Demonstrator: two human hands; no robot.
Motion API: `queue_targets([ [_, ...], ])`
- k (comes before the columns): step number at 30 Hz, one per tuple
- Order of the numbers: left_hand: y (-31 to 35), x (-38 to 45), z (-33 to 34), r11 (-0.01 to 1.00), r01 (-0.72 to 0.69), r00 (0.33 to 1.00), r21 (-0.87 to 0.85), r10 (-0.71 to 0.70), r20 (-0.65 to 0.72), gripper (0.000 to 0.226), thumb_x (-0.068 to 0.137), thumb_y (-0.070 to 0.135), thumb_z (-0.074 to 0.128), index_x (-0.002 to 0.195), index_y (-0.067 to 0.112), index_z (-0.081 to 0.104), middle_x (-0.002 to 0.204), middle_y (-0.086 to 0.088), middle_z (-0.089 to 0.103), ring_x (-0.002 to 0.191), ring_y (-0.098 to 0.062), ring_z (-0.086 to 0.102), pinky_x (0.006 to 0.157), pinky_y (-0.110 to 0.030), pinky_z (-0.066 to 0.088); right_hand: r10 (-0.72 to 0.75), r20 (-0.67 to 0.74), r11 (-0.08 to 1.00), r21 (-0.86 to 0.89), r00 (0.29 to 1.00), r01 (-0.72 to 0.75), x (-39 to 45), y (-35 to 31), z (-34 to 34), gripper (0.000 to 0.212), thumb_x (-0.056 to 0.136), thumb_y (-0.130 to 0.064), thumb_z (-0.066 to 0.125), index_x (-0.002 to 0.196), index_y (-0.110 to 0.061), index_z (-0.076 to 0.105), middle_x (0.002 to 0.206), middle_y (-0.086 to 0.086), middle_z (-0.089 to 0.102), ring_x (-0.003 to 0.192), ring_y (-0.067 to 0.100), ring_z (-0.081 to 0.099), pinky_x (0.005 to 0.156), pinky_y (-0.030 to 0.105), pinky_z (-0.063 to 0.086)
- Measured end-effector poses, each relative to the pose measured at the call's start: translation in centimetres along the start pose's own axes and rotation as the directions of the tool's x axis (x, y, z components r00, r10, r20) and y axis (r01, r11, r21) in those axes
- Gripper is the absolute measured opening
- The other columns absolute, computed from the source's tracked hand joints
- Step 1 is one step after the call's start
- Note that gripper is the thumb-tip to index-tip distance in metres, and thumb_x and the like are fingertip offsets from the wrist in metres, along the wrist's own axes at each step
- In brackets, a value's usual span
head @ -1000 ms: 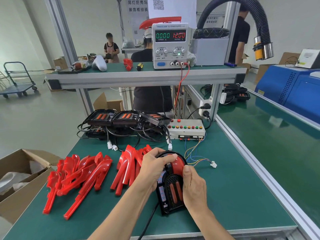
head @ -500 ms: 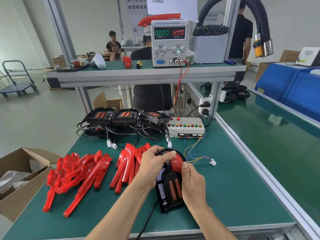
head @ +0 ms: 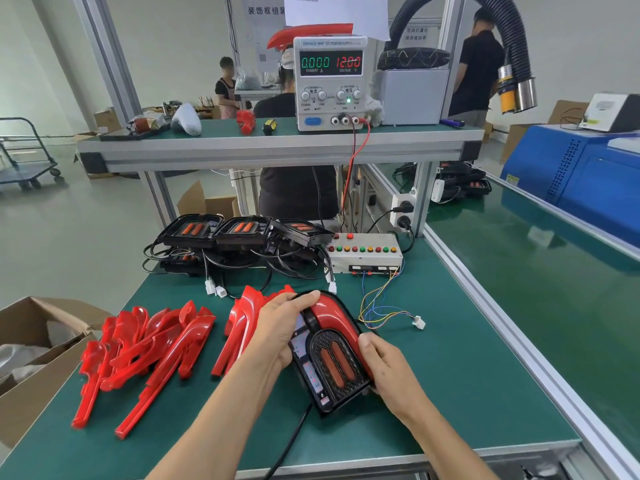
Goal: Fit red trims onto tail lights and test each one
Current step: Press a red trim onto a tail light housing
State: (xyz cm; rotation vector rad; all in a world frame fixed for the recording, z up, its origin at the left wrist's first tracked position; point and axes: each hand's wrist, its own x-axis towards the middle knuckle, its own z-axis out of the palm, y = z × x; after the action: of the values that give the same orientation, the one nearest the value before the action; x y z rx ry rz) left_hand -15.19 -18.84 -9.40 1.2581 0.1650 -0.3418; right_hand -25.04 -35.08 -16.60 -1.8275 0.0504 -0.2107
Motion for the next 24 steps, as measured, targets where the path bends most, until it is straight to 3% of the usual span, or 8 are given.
queue_targets([
  [4,0.3,0.6,-0.5,0.996,0.066,0.998,-0.056,-0.066,0.002,0.025,0.078,0.013,0.082,0.097,0.009,0.065,0.095,-0.021,0.074,0.075,-0.03,0.071,0.067,-0.039,0.062,0.031,0.02,0.979,0.201,0.999,-0.034,-0.3,-0.3,0.0,0.039,0.095,-0.059,0.05,0.074,-0.029,0.063,0.062,0.008,0.059,0.051,0.023,0.055,0.049,0.031,0.045],
  [8,-0.2,1.2,0.1,0.994,0.082,0.997,-0.076,-0.082,0.003,0.028,0.077,0.013,0.084,0.097,0.009,0.065,0.098,-0.023,0.075,0.076,-0.032,0.072,0.071,-0.043,0.063,0.069,-0.057,0.964,0.262,0.996,-0.052,-0.3,-0.1,0.5,0.04,0.092,-0.06,0.051,0.073,-0.028,0.066,0.06,0.003,0.057,0.049,0.019,0.05,0.045,0.026,0.042],
  [10,-0.3,1.4,0.3,0.992,0.092,0.996,-0.081,-0.092,0.004,0.035,0.076,0.014,0.085,0.105,0.009,0.066,0.105,-0.024,0.074,0.081,-0.033,0.072,0.079,-0.049,0.063,0.082,-0.076,0.952,0.302,0.994,-0.056,-0.4,-0.1,0.4,0.042,0.095,-0.059,0.055,0.08,-0.023,0.071,0.064,0.005,0.056,0.054,0.017,0.048,0.046,0.024,0.041],
  [12,-0.4,1.5,0.5,0.992,0.095,0.995,-0.082,-0.095,0.01,0.039,0.075,0.015,0.086,0.109,0.009,0.067,0.109,-0.025,0.073,0.083,-0.033,0.073,0.082,-0.05,0.062,0.109,-0.05,0.913,0.401,0.993,-0.08,-0.4,-0.2,0.4,0.038,0.098,-0.051,0.06,0.092,-0.017,0.076,0.078,0.009,0.069,0.066,0.016,0.062,0.056,0.023,0.05],
  [15,-0.5,1.6,0.5,0.99,0.106,0.994,-0.09,-0.106,0.008,0.048,0.075,0.016,0.086,0.117,0.001,0.068,0.108,-0.025,0.074,0.08,-0.032,0.074,0.077,-0.046,0.063,0.127,-0.046,0.889,0.448,0.991,-0.094,-0.3,-0.2,0.4,0.035,0.096,-0.041,0.057,0.101,-0.013,0.078,0.096,0.014,0.078,0.082,0.018,0.074,0.069,0.026,0.058],
  [19,-0.5,1.6,0.6,0.99,0.105,0.994,-0.09,-0.105,0.004,0.054,0.076,0.015,0.085,0.122,-0.007,0.065,0.102,-0.023,0.076,0.079,-0.032,0.074,0.074,-0.043,0.063,0.139,-0.076,0.885,0.457,0.987,-0.09,-0.3,-0.4,0.6,0.036,0.098,-0.038,0.056,0.102,-0.011,0.079,0.098,0.017,0.078,0.085,0.02,0.075,0.071,0.027,0.059],
  [24,0.1,1.1,0.5,0.998,0.056,0.998,-0.041,-0.055,0.019,0.029,0.078,0.014,0.083,0.102,0.008,0.068,0.096,-0.02,0.076,0.072,-0.028,0.073,0.062,-0.036,0.062,0.158,-0.055,0.916,0.382,0.986,-0.126,-0.3,-0.1,0.5,0.04,0.097,-0.051,0.06,0.099,-0.014,0.076,0.087,0.007,0.076,0.073,0.018,0.064,0.063,0.024,0.049],
])
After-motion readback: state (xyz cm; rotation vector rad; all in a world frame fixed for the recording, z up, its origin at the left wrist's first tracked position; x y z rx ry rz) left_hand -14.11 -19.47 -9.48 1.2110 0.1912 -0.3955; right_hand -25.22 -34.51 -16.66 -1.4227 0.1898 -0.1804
